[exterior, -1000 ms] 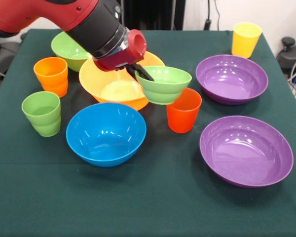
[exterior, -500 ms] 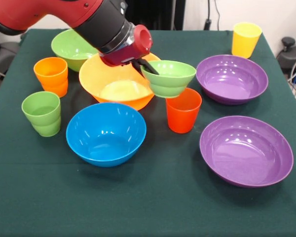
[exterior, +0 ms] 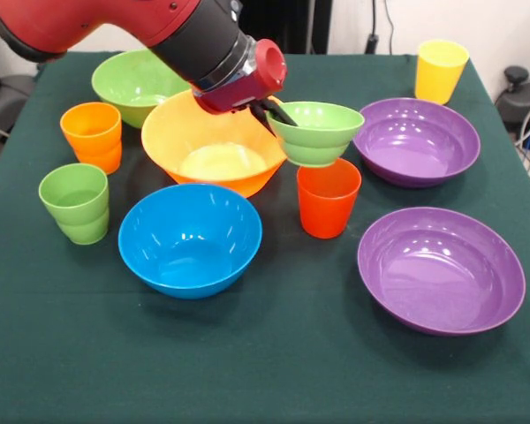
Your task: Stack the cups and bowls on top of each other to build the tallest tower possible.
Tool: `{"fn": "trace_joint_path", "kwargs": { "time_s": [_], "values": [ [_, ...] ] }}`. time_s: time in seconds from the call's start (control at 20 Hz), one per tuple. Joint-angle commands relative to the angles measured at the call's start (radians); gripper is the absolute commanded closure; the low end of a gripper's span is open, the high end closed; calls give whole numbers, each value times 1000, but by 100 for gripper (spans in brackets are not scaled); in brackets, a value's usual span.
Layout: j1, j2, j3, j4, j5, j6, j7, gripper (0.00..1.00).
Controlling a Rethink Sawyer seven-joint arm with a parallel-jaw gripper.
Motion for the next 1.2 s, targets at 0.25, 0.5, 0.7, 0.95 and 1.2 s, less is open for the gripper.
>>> {"fn": "trace_joint_path", "kwargs": {
  "time_s": [0.25,0.5,0.7,0.95,1.2],
  "values": [
    [-5,-6,-33,94,-47,-111,-63,100],
    [-15,-19,-43,134,-64,-142,-57,100],
    [-22,-24,-46,181,-84,-201,-38,100],
    [-33,-34,-44,218,-99,-236,-46,100],
    [-24,-53,-31,194,-97,-219,-67,100]
  ]
}}
